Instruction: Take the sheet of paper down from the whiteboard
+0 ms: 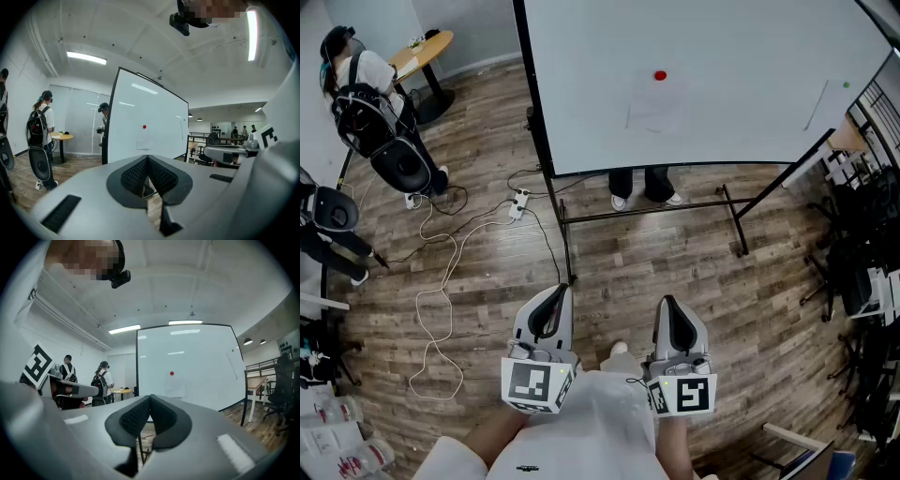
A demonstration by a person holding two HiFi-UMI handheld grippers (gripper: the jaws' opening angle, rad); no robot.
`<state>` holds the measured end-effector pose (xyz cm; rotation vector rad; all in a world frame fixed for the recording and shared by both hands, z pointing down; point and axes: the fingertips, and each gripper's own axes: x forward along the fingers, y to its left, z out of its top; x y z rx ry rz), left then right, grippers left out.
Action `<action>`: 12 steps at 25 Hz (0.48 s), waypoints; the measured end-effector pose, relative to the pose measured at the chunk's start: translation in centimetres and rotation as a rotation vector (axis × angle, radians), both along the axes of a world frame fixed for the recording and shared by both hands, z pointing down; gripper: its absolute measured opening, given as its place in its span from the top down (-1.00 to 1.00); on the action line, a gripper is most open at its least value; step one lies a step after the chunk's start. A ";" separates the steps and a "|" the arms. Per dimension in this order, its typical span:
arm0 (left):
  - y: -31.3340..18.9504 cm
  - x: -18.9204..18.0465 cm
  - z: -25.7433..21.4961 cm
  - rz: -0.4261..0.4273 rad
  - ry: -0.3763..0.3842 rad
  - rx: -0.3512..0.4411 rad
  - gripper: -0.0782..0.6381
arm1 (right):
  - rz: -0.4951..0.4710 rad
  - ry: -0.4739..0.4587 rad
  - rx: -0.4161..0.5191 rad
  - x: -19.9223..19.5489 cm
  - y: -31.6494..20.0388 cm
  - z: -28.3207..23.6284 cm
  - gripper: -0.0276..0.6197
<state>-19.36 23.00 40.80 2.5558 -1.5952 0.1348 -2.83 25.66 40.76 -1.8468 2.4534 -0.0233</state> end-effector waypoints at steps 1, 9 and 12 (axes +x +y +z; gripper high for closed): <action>0.7 0.0 -0.3 0.005 0.014 0.005 0.76 | 0.003 0.010 0.000 0.1 0.6 -0.2 0.88; 5.4 0.8 -0.9 0.017 0.043 -0.009 0.76 | -0.010 0.025 0.015 0.4 4.8 -1.9 0.88; 6.5 1.8 -1.4 0.019 0.043 0.005 0.76 | 0.002 -0.004 0.021 1.4 5.8 -2.0 0.88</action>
